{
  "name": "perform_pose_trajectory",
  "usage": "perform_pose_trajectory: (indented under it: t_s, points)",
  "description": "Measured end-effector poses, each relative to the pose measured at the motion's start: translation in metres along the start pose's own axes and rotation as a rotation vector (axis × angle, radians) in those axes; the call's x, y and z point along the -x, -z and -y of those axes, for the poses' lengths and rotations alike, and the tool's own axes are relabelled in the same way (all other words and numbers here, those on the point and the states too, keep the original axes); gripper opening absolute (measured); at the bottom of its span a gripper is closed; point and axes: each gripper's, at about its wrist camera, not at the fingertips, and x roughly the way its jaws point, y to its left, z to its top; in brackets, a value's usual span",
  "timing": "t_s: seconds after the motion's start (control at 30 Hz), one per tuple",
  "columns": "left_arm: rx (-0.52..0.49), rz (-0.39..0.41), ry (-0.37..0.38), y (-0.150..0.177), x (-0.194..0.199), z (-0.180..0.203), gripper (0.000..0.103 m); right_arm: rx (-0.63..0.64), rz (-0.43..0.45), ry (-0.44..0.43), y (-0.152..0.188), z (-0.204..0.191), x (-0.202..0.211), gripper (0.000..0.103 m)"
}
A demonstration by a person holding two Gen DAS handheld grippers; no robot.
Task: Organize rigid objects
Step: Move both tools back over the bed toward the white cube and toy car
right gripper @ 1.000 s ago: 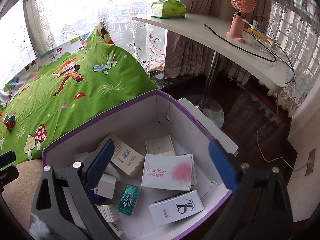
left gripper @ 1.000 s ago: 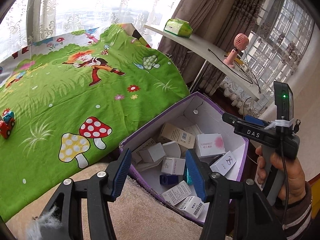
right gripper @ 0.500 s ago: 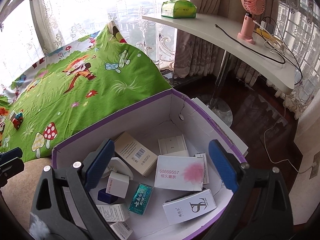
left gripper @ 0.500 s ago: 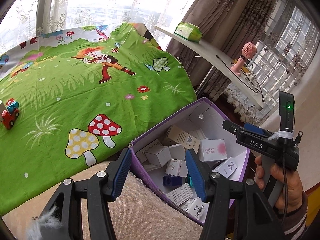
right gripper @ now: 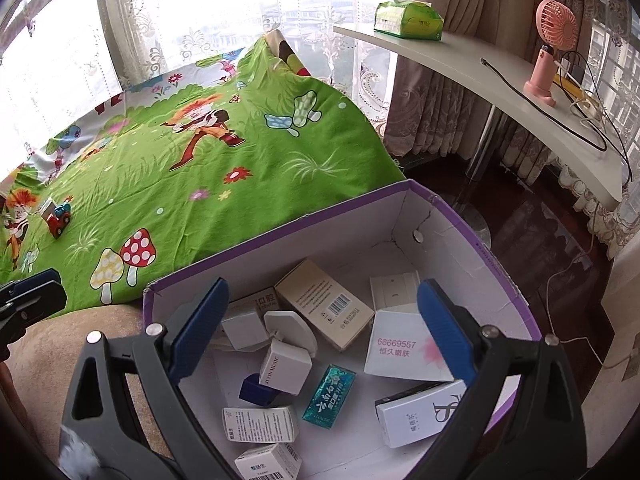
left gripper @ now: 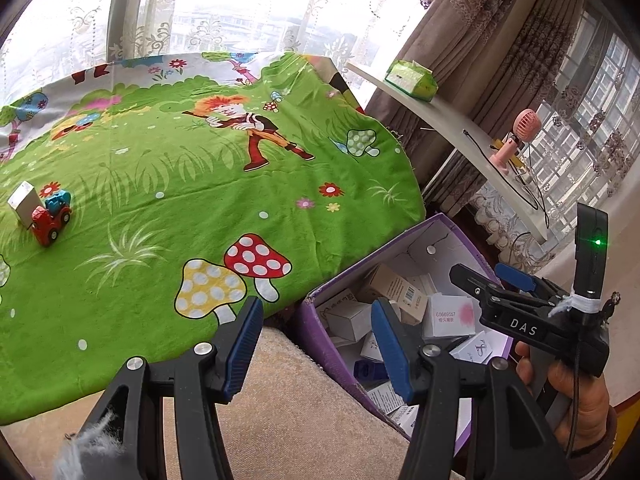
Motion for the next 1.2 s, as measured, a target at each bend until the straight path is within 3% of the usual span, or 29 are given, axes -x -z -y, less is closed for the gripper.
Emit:
perform_pose_trajectory:
  t_s: [0.43, 0.8, 1.2]
  points:
    - [0.053, 0.036, -0.062, -0.013, 0.016, -0.045, 0.057, 0.099, -0.006, -0.077, -0.008, -0.057, -0.002, 0.096]
    - [0.146, 0.062, -0.175, -0.024, 0.046, -0.132, 0.057, 0.190, -0.011, -0.184, -0.023, -0.124, -0.009, 0.096]
    - [0.209, 0.079, -0.294, -0.040, 0.066, -0.229, 0.057, 0.333, -0.025, -0.326, -0.041, -0.223, -0.020, 0.096]
